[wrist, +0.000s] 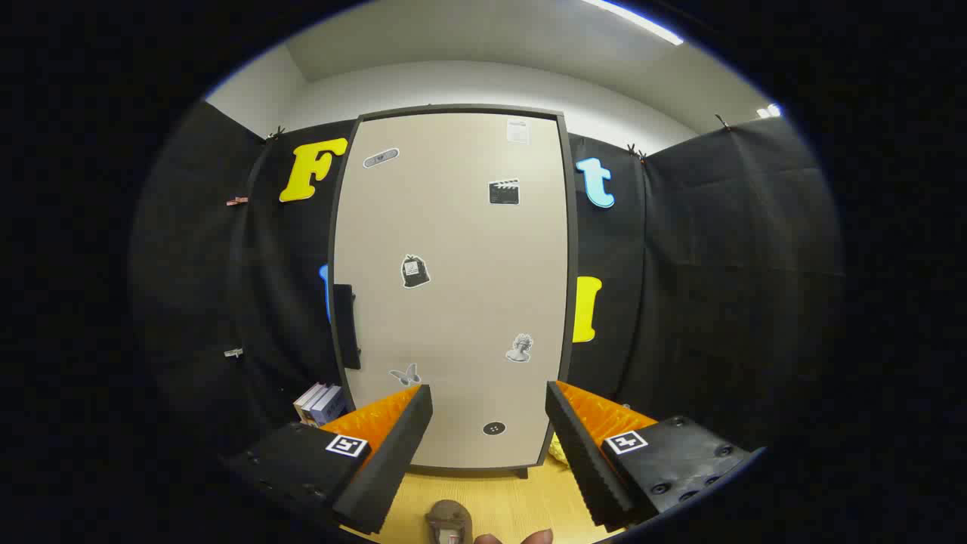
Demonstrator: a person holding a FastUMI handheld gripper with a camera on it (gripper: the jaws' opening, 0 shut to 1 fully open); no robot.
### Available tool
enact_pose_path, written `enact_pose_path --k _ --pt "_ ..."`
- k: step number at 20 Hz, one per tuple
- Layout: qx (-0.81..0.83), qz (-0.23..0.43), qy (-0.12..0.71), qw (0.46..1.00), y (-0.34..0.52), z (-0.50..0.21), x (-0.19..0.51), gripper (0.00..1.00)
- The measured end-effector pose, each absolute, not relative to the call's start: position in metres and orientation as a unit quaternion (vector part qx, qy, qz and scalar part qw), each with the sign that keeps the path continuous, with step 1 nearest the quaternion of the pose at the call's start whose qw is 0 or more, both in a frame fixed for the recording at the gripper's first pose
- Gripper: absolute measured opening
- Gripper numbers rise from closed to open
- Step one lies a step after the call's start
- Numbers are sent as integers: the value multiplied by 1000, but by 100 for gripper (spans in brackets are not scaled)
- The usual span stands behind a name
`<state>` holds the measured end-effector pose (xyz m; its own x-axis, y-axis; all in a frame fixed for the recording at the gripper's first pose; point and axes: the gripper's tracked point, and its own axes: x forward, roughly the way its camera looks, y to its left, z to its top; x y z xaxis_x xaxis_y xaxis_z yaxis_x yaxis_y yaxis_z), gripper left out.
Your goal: Open the shoe cabinet door, grab the shoes and put them into the shoe cabinet, then close the shoe cabinet door.
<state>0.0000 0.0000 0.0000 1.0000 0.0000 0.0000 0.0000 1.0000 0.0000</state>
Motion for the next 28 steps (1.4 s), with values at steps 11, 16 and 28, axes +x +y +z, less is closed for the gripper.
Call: enact_pose_path --k 11,16,28 --pt "10 -3 5 1000 1 -1 -4 98" --pt "9 -3 2 1000 3 1 -5 98" --pt "36 27 -6 999 62 21 23 98"
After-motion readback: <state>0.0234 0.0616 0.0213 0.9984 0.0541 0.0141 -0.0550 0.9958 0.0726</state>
